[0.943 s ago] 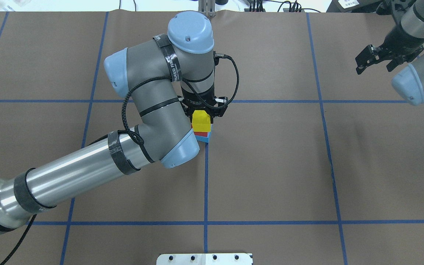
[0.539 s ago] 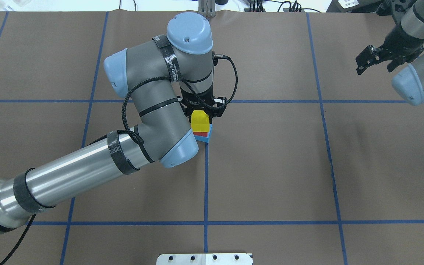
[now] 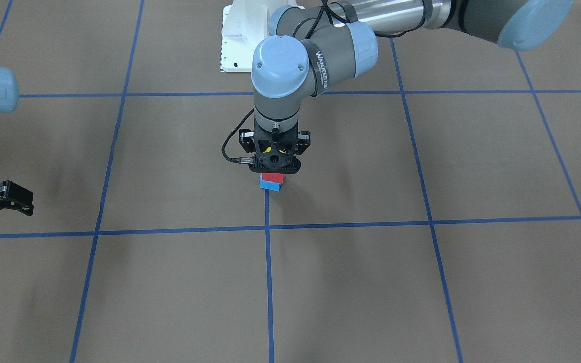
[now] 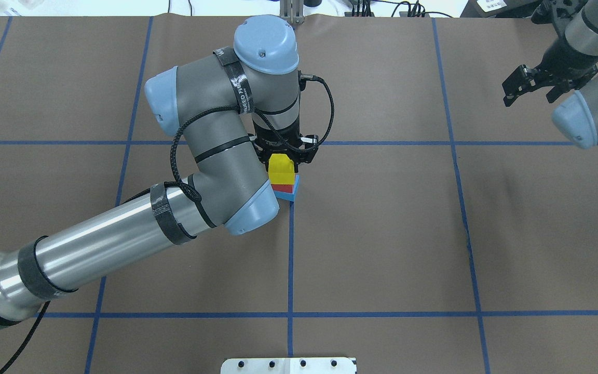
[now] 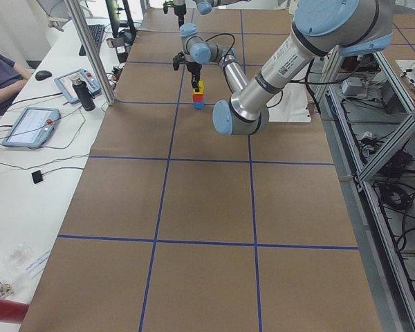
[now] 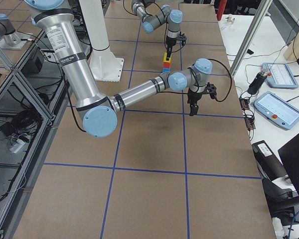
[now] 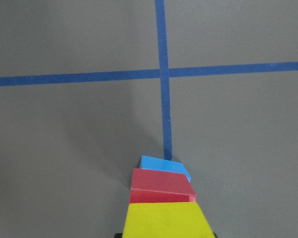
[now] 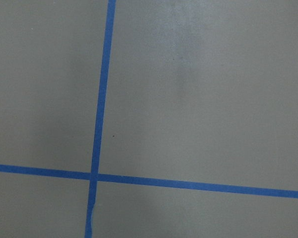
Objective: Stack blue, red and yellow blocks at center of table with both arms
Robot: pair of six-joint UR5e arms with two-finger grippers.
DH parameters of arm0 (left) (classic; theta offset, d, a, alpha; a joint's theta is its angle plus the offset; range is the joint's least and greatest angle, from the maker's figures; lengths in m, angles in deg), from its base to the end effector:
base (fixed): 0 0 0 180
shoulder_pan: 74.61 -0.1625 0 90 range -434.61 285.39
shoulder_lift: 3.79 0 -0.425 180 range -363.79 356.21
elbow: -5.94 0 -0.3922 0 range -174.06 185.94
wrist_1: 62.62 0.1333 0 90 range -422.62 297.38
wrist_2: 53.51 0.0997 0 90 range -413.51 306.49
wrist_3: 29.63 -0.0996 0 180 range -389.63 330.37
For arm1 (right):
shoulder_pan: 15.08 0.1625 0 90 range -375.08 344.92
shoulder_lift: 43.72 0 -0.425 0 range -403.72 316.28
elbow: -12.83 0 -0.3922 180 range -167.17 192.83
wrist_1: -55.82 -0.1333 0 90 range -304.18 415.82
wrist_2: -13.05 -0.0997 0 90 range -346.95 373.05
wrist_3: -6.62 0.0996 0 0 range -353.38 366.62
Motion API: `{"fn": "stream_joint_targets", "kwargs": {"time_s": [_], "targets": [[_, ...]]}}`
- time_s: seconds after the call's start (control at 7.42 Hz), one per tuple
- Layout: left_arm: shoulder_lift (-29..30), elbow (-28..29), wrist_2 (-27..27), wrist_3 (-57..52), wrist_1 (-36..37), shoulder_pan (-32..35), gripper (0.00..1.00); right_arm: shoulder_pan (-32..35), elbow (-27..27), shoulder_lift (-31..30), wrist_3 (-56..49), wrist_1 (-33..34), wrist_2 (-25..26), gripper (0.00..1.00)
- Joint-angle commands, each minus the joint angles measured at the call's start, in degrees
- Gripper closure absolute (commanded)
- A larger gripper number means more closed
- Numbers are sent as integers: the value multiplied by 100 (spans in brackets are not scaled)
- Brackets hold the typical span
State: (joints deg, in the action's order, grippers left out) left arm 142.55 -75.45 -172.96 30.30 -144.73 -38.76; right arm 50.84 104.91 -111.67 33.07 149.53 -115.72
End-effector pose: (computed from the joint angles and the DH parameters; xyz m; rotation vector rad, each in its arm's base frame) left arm 0.5583 -0.5074 0.1106 -0.0438 0.8376 0.0837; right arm -0.1956 -0.6114 0.4341 0.0242 -0.7513 -0.0812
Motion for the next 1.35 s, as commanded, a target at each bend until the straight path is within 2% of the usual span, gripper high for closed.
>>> {"fn": "stream_joint_targets", "kwargs": {"time_s": [0.0, 0.13, 0.54, 0.67, 0.81, 0.94, 1.08, 1.21], "targets": [[0, -9, -9, 19, -16, 1, 22, 0, -15, 1, 0, 7, 0, 1], [0, -26, -9, 62, -16, 1, 0, 0, -24, 1, 0, -1, 0, 1], [9, -70, 0, 63, -7, 18, 0, 0, -24, 10, -9, -1, -17, 1], [-9, -305, -61, 10, 54, 349, 0, 87, -24, 10, -61, 7, -130, 1], [-139, -856, -149, 1, 420, 692, 0, 184, 20, 1, -88, -1, -166, 1], [-637, -1732, -202, -121, 841, 982, 0, 245, 29, 1, -123, 7, -79, 1], [-1686, -2958, -193, -1053, 906, 1211, 0, 255, 29, 1, -114, -1, 87, 1], [-2706, -3832, -150, -1358, 889, 1422, 0, 142, -32, 36, -97, -10, 541, 1]]}}
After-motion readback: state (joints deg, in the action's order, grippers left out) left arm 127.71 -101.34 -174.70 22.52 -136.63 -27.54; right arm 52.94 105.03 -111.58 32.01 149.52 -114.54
